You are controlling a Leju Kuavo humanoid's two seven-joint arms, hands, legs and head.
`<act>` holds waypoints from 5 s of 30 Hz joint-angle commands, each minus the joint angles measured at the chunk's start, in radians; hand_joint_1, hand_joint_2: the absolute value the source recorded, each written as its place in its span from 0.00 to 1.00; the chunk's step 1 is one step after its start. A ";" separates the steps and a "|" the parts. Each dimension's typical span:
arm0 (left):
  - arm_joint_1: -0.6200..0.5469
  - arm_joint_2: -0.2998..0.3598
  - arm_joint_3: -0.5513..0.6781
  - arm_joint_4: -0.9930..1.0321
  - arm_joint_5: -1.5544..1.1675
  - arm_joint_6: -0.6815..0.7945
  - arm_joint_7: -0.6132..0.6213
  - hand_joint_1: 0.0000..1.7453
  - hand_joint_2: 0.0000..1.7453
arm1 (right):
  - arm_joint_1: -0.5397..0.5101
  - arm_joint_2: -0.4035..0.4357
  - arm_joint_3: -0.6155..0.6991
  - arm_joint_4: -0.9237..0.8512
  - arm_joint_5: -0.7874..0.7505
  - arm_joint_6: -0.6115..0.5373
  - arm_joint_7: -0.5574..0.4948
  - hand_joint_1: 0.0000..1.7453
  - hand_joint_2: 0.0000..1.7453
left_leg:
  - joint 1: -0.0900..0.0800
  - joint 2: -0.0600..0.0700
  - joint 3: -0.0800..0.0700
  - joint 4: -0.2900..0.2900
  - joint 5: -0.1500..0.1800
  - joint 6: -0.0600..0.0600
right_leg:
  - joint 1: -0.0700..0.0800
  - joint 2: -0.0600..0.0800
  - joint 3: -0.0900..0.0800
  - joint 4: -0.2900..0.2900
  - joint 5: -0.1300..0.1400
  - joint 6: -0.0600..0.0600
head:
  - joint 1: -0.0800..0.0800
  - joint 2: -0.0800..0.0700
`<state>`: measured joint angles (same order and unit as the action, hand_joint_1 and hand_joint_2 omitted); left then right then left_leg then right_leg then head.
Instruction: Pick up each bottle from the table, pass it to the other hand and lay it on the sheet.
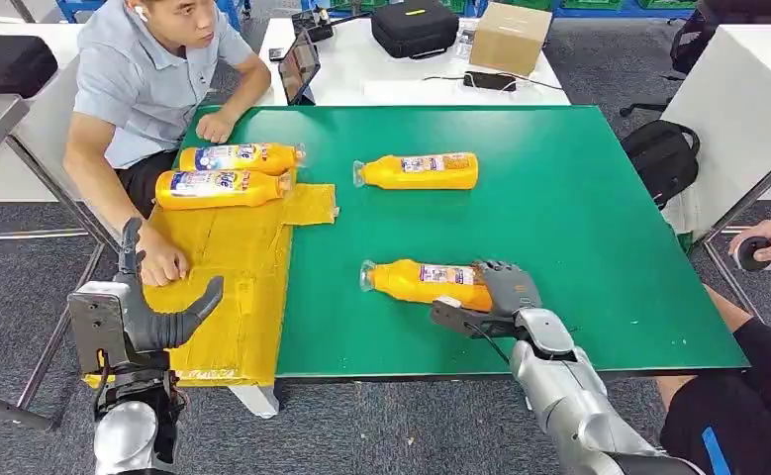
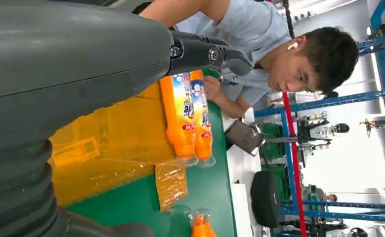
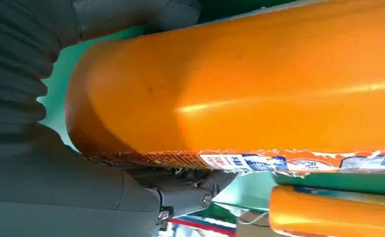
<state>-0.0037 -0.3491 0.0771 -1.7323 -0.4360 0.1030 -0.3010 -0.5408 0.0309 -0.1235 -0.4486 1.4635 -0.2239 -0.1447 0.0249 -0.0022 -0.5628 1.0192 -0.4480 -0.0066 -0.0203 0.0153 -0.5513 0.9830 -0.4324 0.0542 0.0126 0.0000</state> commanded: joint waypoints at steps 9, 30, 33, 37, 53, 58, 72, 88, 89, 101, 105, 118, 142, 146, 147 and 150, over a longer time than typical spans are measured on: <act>0.019 0.000 -0.087 0.340 0.122 -0.081 0.075 0.00 1.00 | 0.263 0.262 -0.099 -0.617 -0.730 0.078 -0.501 1.00 1.00 | -0.001 0.002 -0.013 -0.001 0.003 0.003 | -0.001 0.000 0.000 0.001 0.002 0.000 | 0.000 0.000; 0.061 0.000 -0.229 0.186 0.151 -0.284 -0.023 0.00 1.00 | 0.290 0.318 0.301 -0.545 -0.930 0.177 -0.506 1.00 1.00 | 0.000 0.003 -0.034 -0.001 0.005 0.002 | 0.000 0.001 -0.020 0.003 0.003 -0.001 | 0.000 0.000; 0.034 0.000 -0.228 0.212 0.203 -0.252 -0.014 0.00 1.00 | 0.304 0.318 0.419 -0.533 -0.941 0.149 -0.506 1.00 1.00 | 0.000 -0.001 -0.036 -0.001 0.006 0.001 | 0.000 -0.002 -0.021 0.004 0.003 0.001 | 0.000 0.000; 0.004 0.000 -0.235 0.231 0.248 -0.198 -0.005 0.00 1.00 | 0.313 0.318 0.517 -0.520 -0.943 0.133 -0.508 1.00 1.00 | 0.001 -0.001 -0.037 0.000 0.006 0.000 | 0.000 -0.002 -0.022 0.004 0.002 0.001 | 0.000 0.000; 0.039 0.012 -0.292 0.111 0.483 -0.355 -0.081 0.00 1.00 | 0.277 0.318 0.499 -0.362 -1.017 0.118 -0.524 1.00 1.00 | 0.000 -0.003 -0.036 -0.001 0.006 0.001 | 0.000 -0.005 -0.020 0.004 0.002 0.000 | 0.000 0.000; 0.039 0.012 -0.292 0.111 0.483 -0.355 -0.081 0.00 1.00 | 0.277 0.318 0.499 -0.362 -1.017 0.118 -0.524 1.00 1.00 | 0.000 -0.003 -0.038 0.000 0.007 0.000 | -0.001 -0.003 -0.023 0.004 0.002 0.002 | 0.000 0.000; 0.040 0.001 -0.307 0.167 0.365 -0.309 -0.027 0.01 1.00 | 0.288 0.318 0.477 -0.401 -0.847 -0.013 -0.473 1.00 1.00 | 0.000 -0.003 -0.037 0.000 0.006 0.001 | 0.000 -0.005 -0.022 0.004 0.002 0.001 | 0.000 0.000; 0.028 0.002 -0.305 0.231 0.387 -0.308 0.019 1.00 1.00 | 0.258 0.318 0.566 -0.387 -0.844 -0.058 -0.485 1.00 1.00 | 0.000 -0.002 -0.037 0.000 0.006 0.000 | 0.000 -0.003 -0.022 0.004 0.002 0.001 | 0.000 0.000; 0.028 0.002 -0.305 0.231 0.387 -0.308 0.019 1.00 1.00 | 0.258 0.318 0.566 -0.387 -0.844 -0.058 -0.485 1.00 1.00 | 0.000 -0.002 -0.036 -0.001 0.006 0.001 | 0.000 -0.004 -0.021 0.004 0.002 0.000 | 0.000 0.000; -0.053 0.000 -0.268 0.343 0.626 -0.345 0.043 1.00 1.00 | 0.268 0.307 0.660 -0.435 -0.948 -0.051 -0.553 0.00 0.00 | 0.000 -0.004 -0.038 0.000 0.007 0.000 | 0.000 -0.005 -0.022 0.004 0.002 0.001 | 0.000 0.000; -0.093 0.012 -0.223 0.350 0.609 -0.301 0.042 1.00 1.00 | 0.273 0.286 0.699 -0.480 -0.995 -0.065 -0.553 0.00 0.00 | 0.000 -0.004 -0.038 0.000 0.007 0.000 | 0.000 -0.005 -0.023 0.004 0.002 0.001 | 0.000 0.000; -0.212 0.177 -0.107 0.316 0.271 -0.164 0.125 1.00 1.00 | 0.257 0.264 0.782 -0.495 -1.120 -0.084 -0.553 0.00 0.00 | 0.000 -0.003 -0.037 -0.001 0.007 0.000 | 0.000 -0.006 -0.022 0.004 0.002 0.000 | 0.000 0.000; -0.759 0.531 -0.306 1.101 -0.628 -0.239 0.160 1.00 1.00 | 0.277 0.236 0.836 -0.581 -1.235 -0.025 -0.553 0.00 0.00 | 0.001 -0.007 -0.039 0.000 0.011 0.000 | 0.001 -0.010 -0.023 0.006 0.004 -0.002 | 0.001 0.000; -0.768 0.522 -0.334 1.145 -0.636 -0.253 0.141 1.00 1.00 | 0.274 0.238 0.845 -0.574 -1.241 -0.014 -0.553 0.00 0.00 | 0.001 -0.003 -0.040 0.000 0.011 -0.001 | 0.000 -0.005 -0.025 0.006 0.005 -0.001 | 0.001 0.000; -0.772 0.519 -0.347 1.163 -0.640 -0.259 0.133 1.00 1.00 | 0.273 0.239 0.850 -0.573 -1.244 -0.009 -0.553 0.00 0.00 | 0.001 -0.003 -0.039 0.000 0.010 -0.001 | 0.001 -0.006 -0.024 0.006 0.005 -0.002 | 0.000 0.000; -0.773 0.513 -0.351 1.182 -0.633 -0.270 0.123 1.00 1.00 | 0.273 0.240 0.855 -0.572 -1.247 -0.007 -0.553 0.00 0.00 | 0.001 -0.003 -0.038 -0.001 0.010 -0.001 | 0.001 -0.006 -0.024 0.006 0.005 -0.002 | 0.001 0.000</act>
<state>-0.6776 0.1534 -0.1620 -0.7854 -1.0647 -0.1396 -0.1538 -0.2513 0.2953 0.6851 -1.0376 0.2293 -0.2430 -0.6645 0.0259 -0.0040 -0.6035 1.0197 -0.4374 -0.0088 -0.0204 0.0123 -0.5783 0.9897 -0.4269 0.0546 0.0134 0.0000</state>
